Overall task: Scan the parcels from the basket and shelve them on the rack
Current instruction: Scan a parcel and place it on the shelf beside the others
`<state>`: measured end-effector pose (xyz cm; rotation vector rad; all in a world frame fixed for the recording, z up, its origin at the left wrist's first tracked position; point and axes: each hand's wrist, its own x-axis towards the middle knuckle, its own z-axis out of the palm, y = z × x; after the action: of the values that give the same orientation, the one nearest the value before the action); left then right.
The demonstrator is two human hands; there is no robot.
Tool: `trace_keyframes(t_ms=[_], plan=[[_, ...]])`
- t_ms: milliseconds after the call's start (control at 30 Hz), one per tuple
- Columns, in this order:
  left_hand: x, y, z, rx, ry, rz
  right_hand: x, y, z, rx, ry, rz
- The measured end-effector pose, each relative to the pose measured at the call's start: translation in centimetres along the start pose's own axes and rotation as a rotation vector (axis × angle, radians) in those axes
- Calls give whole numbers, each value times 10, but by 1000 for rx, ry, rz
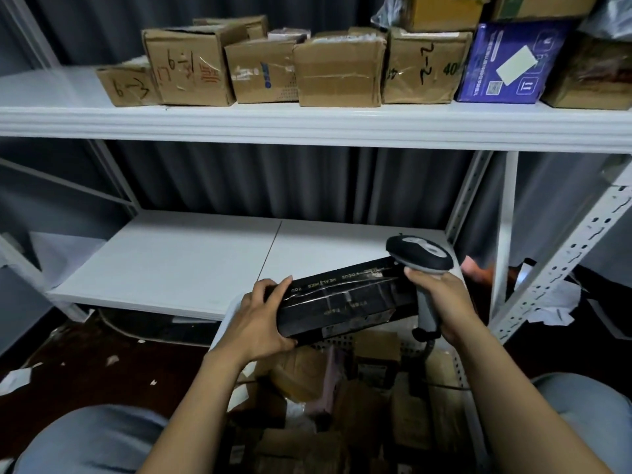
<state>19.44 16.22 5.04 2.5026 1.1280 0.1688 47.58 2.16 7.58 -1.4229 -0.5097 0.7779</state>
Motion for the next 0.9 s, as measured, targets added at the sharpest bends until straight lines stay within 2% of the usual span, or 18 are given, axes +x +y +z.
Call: trace_keyframes(t_ms=[133, 267, 367, 600, 733, 833, 900], plan=[[0, -3, 10, 255, -27, 4, -2, -8, 10, -52, -76, -3], [-2, -6, 19, -52, -94, -69, -6, -21, 18, -83, -86, -23], [-7, -13, 28, -285, -70, -156, -9, -27, 20, -109, -64, -40], [-6, -22, 41, -696, 9, -310, -13, -32, 26, -246, -108, 62], [-4, -21, 36, -825, 38, -368, -17, -37, 26, -412, -198, 49], [-2, -28, 28, -845, 42, -378, -22, -42, 24, -654, -232, -20], [0, -34, 23, -845, 28, -376, -25, -46, 22, -726, -244, -46]])
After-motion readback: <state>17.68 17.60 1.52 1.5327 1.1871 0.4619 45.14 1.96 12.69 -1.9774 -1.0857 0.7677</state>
